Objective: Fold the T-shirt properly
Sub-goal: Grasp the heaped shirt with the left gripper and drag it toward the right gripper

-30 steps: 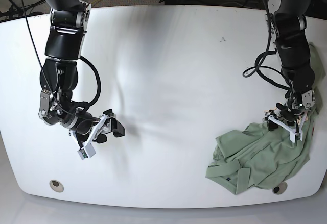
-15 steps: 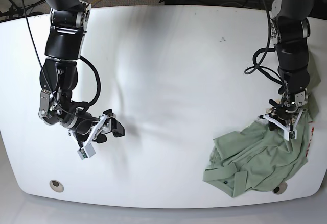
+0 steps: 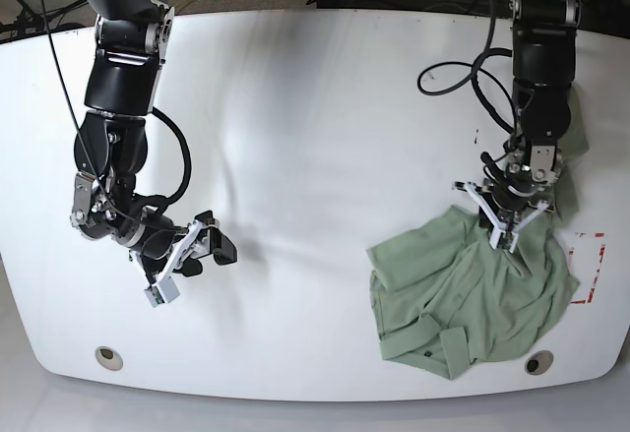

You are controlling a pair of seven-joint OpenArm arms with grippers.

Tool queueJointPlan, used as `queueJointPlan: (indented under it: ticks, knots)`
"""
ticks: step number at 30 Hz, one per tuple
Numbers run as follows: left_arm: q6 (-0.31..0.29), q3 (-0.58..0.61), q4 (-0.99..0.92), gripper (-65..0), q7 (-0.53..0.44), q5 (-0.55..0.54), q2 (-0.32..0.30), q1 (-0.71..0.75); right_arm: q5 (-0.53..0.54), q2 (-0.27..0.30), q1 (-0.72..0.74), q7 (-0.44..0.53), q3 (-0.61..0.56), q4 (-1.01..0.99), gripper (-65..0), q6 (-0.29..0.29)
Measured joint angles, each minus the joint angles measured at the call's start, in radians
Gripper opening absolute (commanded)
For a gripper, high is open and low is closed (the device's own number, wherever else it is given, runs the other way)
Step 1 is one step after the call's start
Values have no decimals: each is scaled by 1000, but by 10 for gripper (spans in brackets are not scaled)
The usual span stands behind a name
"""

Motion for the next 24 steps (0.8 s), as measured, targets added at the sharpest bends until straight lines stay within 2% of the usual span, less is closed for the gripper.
queueJointPlan:
  ticks: [2, 12, 15, 17, 20, 23, 24]
  knots:
    - [0, 28, 111, -650, 55, 6, 8, 67, 5, -3, -11, -3, 29, 1, -220, 0]
    - [-12, 192, 472, -650, 146, 5, 14, 306, 5, 13, -56, -26, 49, 19, -214, 7]
    - [-58, 227, 527, -650, 143, 7, 13, 356, 3, 26, -74, -39, 52, 20, -212, 8]
    - [-121, 238, 554, -650, 143, -4, 16, 386, -3, 28, -95, -56, 54, 19, -212, 40]
    - [-147, 239, 588, -649, 156, -9, 18, 425, -8, 24, -108, -65, 48, 16, -209, 63]
    - [-158, 219, 619, -590, 201, -14, 16, 433, -9, 12, -110, -63, 44, 13, -209, 63]
    - [-162, 202, 625, -542, 221, -15, 16, 434, -9, 6, -110, -59, 44, 13, -209, 63]
